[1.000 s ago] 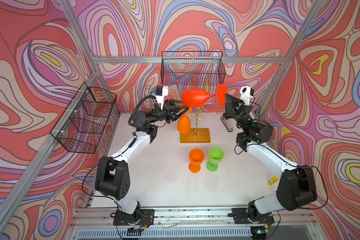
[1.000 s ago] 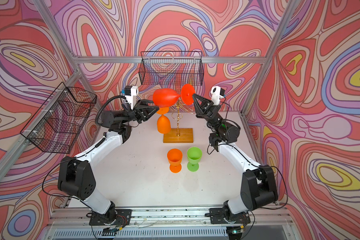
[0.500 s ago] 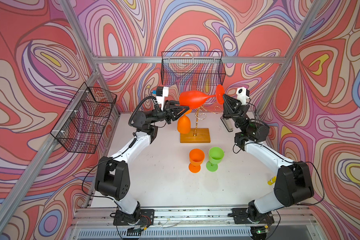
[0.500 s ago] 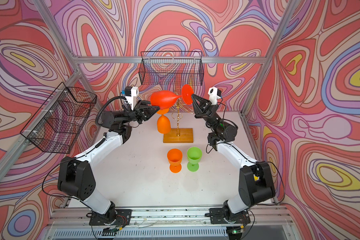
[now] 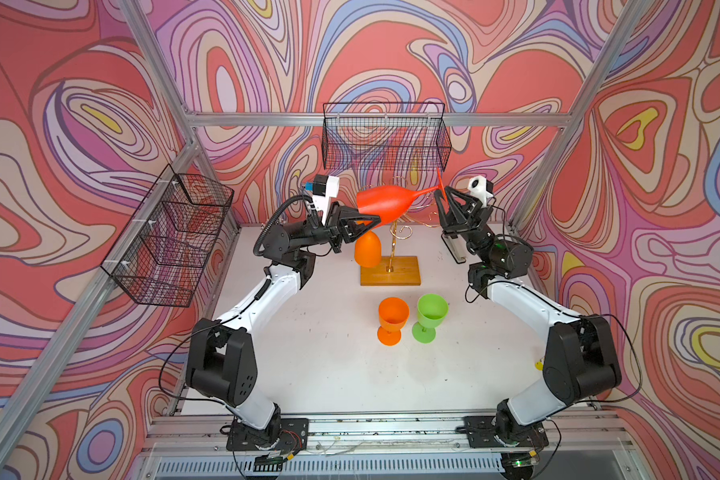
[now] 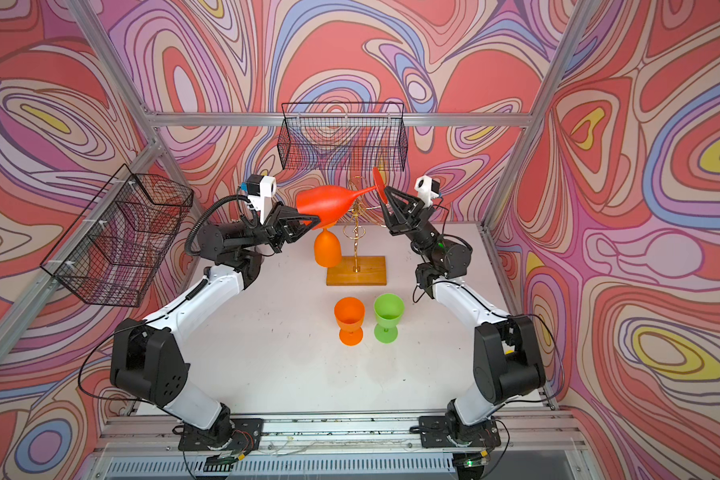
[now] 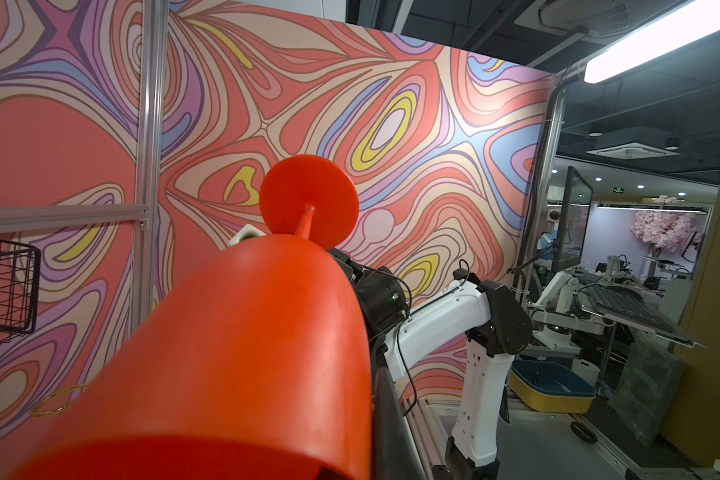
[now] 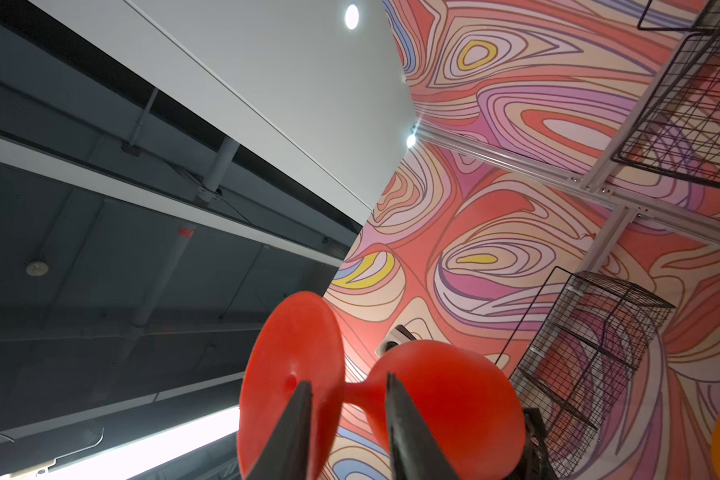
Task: Take the wine glass off the wine glass rack
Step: 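Open the right gripper and draw it back while the left gripper holds the glass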
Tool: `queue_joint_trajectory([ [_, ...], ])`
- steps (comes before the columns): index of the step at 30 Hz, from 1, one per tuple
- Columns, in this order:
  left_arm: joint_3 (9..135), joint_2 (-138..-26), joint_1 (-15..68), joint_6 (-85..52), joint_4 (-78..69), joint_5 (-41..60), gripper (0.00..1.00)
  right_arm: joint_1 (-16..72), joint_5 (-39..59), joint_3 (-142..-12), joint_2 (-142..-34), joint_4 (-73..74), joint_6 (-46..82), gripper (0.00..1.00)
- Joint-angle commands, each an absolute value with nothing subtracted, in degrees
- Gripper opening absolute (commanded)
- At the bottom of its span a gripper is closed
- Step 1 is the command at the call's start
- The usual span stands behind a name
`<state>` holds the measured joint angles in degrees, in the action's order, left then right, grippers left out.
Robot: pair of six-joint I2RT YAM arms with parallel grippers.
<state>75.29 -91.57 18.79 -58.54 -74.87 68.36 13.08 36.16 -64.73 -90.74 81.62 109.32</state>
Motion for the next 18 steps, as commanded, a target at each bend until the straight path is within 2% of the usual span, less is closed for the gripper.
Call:
queue_joint_trajectory([
  [1,75.28,-88.83,18.88,-59.7,-78.06,70.85,0.0,11.25,39.74,-65.59,-87.85,76.06,103.27,0.44],
  [5,75.97,-86.81,18.75,-58.54,-73.68,73.44,0.0,9.96,42.0,-65.74,-82.71,61.28,91.88,0.49],
  [8,76.1,-83.8,18.8,-51.8,-63.01,74.65,0.0,9.84,40.85,-67.87,-76.67,38.02,75.24,0.52],
  [11,77.3,-78.87,18.76,-35.11,-38.9,73.97,0.0,9.84,32.92,-71.55,-70.06,14.14,56.1,0.54],
  [13,80.54,-75.36,19.04,-18.05,-15.59,70.85,0.0,9.84,25.74,-73.31,-66.52,2.4,47.22,0.55],
  [15,85.14,-73.48,19.59,-5.46,3.98,66.23,0.0,9.84,20.27,-74.88,-64.29,-5.02,41.73,0.56],
  [18,91.84,-72.33,20.45,4.08,23.11,61.13,0.0,9.84,13.94,-75.83,-62.19,-12.84,36.95,0.56],
])
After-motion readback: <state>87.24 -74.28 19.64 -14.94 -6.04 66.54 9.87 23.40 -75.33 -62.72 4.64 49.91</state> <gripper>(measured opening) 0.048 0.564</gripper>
